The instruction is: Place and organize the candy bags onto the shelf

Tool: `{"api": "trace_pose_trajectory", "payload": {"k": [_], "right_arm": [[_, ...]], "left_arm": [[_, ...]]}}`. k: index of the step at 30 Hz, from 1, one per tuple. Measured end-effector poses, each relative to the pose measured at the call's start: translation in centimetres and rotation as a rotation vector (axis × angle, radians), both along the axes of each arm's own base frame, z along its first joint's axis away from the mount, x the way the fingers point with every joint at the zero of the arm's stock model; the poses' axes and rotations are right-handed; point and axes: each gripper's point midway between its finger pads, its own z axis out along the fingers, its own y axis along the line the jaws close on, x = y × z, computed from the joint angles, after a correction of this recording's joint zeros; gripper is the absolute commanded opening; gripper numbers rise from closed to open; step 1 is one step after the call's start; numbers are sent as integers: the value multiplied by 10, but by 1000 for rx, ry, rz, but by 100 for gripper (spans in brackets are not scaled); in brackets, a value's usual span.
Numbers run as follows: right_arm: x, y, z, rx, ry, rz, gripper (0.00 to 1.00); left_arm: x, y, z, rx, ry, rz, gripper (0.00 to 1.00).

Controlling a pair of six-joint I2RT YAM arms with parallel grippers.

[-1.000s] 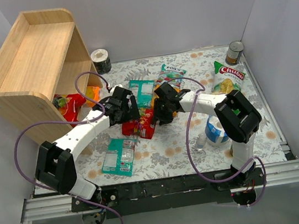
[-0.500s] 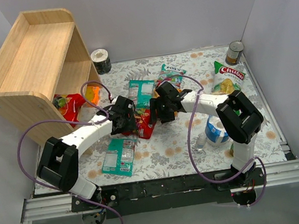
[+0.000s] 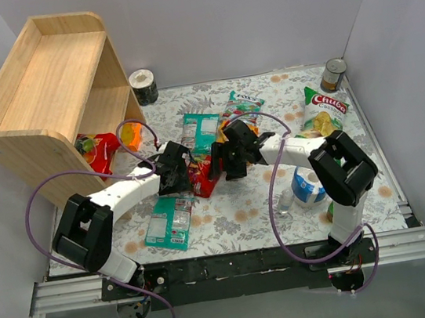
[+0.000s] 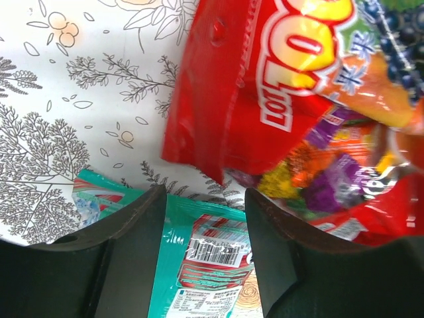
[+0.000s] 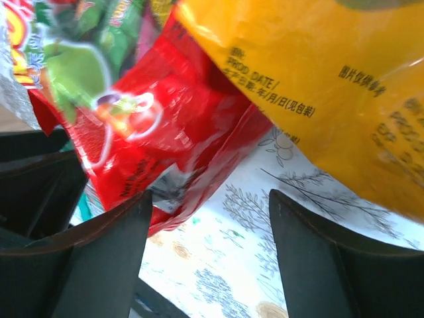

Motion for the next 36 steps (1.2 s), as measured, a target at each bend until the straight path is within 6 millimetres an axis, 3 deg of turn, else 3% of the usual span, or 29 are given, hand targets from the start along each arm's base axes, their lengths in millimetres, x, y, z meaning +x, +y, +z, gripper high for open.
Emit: {"api": "trace_pose_trajectory", "payload": {"k": [4, 7, 15, 21, 29, 32, 33, 35, 36], "right_arm": [[-7, 3, -12, 51, 40, -31, 81], [-11, 3, -9, 114, 34, -64, 80], [-23, -5, -4, 228, 91, -181, 84], [-11, 6, 8, 321, 91, -234, 86], [6, 29, -1, 387, 154, -278, 84], [8, 33, -2, 366, 164, -281, 65], [7, 32, -3, 355, 170, -286, 49], [7, 30, -6, 338, 169, -293, 33], [7, 29, -7, 330, 169, -296, 15]], "left_arm": [[0, -1, 1, -2, 0, -6, 50], [2, -2, 7, -8, -9, -7, 50], [16, -12, 44, -66, -95, -3, 50], [22, -16, 57, -86, -122, -1, 51], [36, -28, 91, -136, -180, -16, 54], [43, -34, 114, -168, -219, -26, 55], [45, -36, 122, -183, -236, -29, 56], [47, -41, 141, -214, -269, -40, 56], [49, -43, 153, -234, -290, -47, 57]]}}
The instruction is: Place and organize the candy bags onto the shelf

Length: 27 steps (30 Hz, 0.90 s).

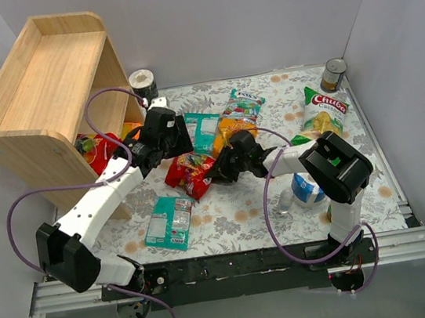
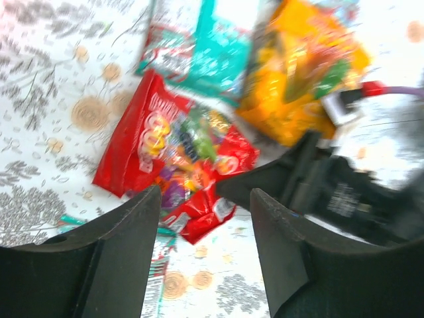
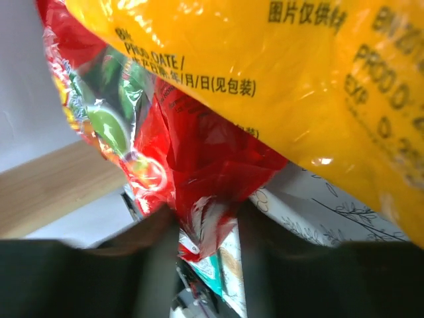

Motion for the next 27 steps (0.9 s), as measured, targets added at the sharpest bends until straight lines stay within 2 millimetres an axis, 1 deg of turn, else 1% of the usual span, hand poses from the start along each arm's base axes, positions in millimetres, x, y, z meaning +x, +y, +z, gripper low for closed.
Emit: {"api": "trace_pose_trajectory", "payload": {"k": [1, 2, 6, 10, 12, 14, 16, 18, 22, 27], "right_arm": [[0, 0, 0, -5, 1, -1, 7], [1, -1, 0, -14, 2, -2, 1], [4, 0, 2, -53, -8, 6, 1], [7, 0, 5, -89, -50, 38, 1], [8, -1, 11, -108, -91, 66, 1], [10, -2, 21, -127, -137, 96, 1], [15, -1, 39, -139, -189, 125, 1], [23, 5, 64, -136, -256, 150, 1], [45, 18, 128, -65, -403, 161, 1], [61, 34, 200, 84, -527, 180, 1]], "left_arm": [[1, -2, 10, -17, -18, -7, 57], [2, -5, 20, -35, -36, -16, 58], [0, -16, 64, -115, -116, -80, 59], [-7, -29, 99, -190, -186, -174, 62], [-11, -34, 116, -219, -217, -214, 63], [-13, -38, 134, -246, -252, -241, 64], [-13, -40, 152, -266, -288, -255, 65], [-14, -41, 171, -285, -326, -264, 67], [-15, -40, 206, -321, -397, -270, 69], [-21, -33, 243, -356, -483, -257, 71]]}}
